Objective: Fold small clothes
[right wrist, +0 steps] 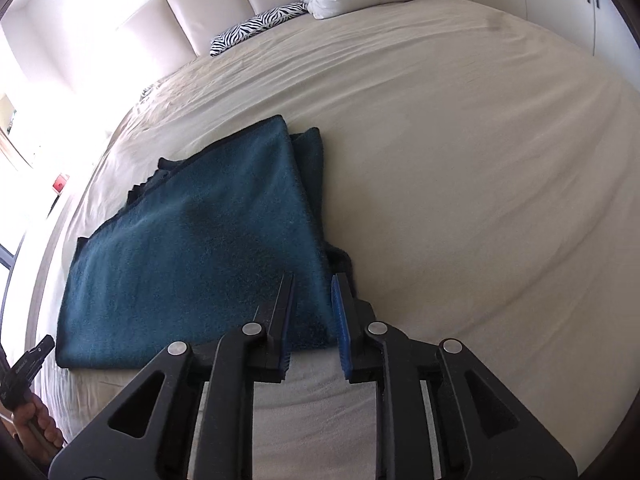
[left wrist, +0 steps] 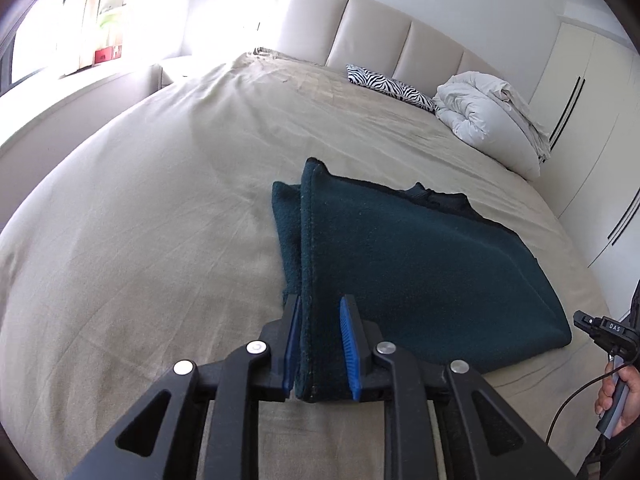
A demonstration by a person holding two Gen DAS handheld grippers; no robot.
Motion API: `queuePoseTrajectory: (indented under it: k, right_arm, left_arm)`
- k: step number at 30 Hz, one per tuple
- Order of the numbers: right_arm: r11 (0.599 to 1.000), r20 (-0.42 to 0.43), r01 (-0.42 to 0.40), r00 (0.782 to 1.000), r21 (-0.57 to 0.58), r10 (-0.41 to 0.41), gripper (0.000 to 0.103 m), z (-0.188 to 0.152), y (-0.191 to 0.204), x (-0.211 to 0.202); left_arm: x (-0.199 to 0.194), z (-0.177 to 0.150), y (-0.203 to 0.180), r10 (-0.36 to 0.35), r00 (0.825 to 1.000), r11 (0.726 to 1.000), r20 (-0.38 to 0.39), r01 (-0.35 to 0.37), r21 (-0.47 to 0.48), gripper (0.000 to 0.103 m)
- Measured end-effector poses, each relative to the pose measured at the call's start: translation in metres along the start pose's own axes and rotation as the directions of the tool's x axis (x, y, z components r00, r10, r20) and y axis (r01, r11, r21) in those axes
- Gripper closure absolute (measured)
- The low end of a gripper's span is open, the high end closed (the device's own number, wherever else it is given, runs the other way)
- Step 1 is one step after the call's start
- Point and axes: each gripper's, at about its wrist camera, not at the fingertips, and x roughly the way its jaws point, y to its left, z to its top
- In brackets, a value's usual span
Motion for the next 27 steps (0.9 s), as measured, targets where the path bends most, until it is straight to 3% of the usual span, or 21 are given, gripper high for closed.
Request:
queuePoseTrajectory:
  k: [2,4,7,11,14,17,19,24,27]
  right_arm:
    - [0.997,0.003,-0.073,0.997,-0.015,0.073,0.086,0.002,0.021,-0.006]
    - [0.98,-0.024,-0.197,0.98,-0.019,0.196,0.086,0.001,0.048,0.0]
    - [0.919,-0.14,-0.394,0.908,0.035,0.395,0.086,-0.009,0.09,0.032]
    - [0.855,-0.243,-0.51,0.821,0.099,0.517,0.086,-0.032,0.132,0.075]
    - [0.839,-0.308,-0.527,0.782,0.136,0.541,0.086,-0.05,0.143,0.104]
    - [0.828,-0.285,-0.534,0.778,0.17,0.56,0.089,-0.061,0.134,0.111]
    - [0.823,-0.241,-0.529,0.787,0.208,0.567,0.089,-0.059,0.116,0.111]
    - [0.804,-0.119,-0.503,0.82,0.317,0.56,0.09,-0.048,0.05,0.095]
    - [0.796,-0.023,-0.471,0.856,0.38,0.517,0.09,-0.037,0.005,0.08]
  left_arm:
    - [0.001,0.006,-0.028,0.0,1.0,0.996,0.017,-0.002,0.088,0.076]
    - [0.013,0.008,-0.051,0.006,1.0,0.989,0.018,-0.009,0.148,0.068]
    - [0.047,0.004,-0.073,0.036,0.998,0.98,-0.046,-0.027,0.198,0.065]
    - [0.079,-0.016,-0.073,0.084,0.989,0.974,-0.123,-0.056,0.221,0.065]
    - [0.075,-0.027,-0.069,0.102,0.989,0.965,-0.107,-0.072,0.253,0.065]
    - [0.073,-0.032,-0.065,0.111,0.988,0.961,-0.104,-0.08,0.264,0.064]
    - [0.072,-0.033,-0.063,0.11,0.988,0.962,-0.106,-0.079,0.262,0.064]
    - [0.072,-0.035,-0.062,0.12,0.987,0.959,-0.111,-0.087,0.269,0.064]
    - [0.073,-0.035,-0.063,0.124,0.986,0.958,-0.108,-0.091,0.273,0.064]
